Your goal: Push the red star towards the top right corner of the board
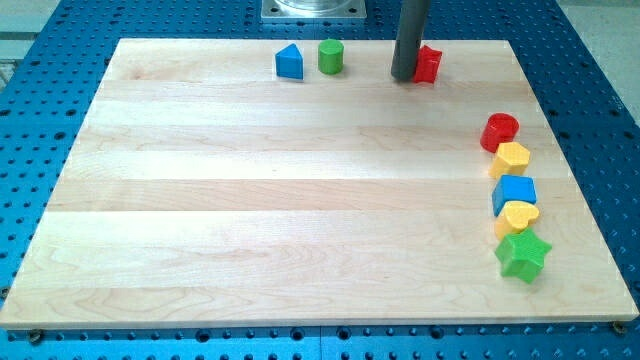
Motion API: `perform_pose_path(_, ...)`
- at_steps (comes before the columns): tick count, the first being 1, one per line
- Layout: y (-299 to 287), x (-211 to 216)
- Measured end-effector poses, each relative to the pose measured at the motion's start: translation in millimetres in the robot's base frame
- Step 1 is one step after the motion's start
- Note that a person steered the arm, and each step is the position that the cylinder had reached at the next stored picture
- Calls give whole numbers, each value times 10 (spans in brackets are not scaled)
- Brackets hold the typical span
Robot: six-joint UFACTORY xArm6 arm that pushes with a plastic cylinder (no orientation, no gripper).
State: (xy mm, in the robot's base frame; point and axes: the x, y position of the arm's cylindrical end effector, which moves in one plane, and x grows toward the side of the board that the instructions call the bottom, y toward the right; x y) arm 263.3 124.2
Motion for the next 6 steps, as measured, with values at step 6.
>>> perform_pose_path(6,1390,-280)
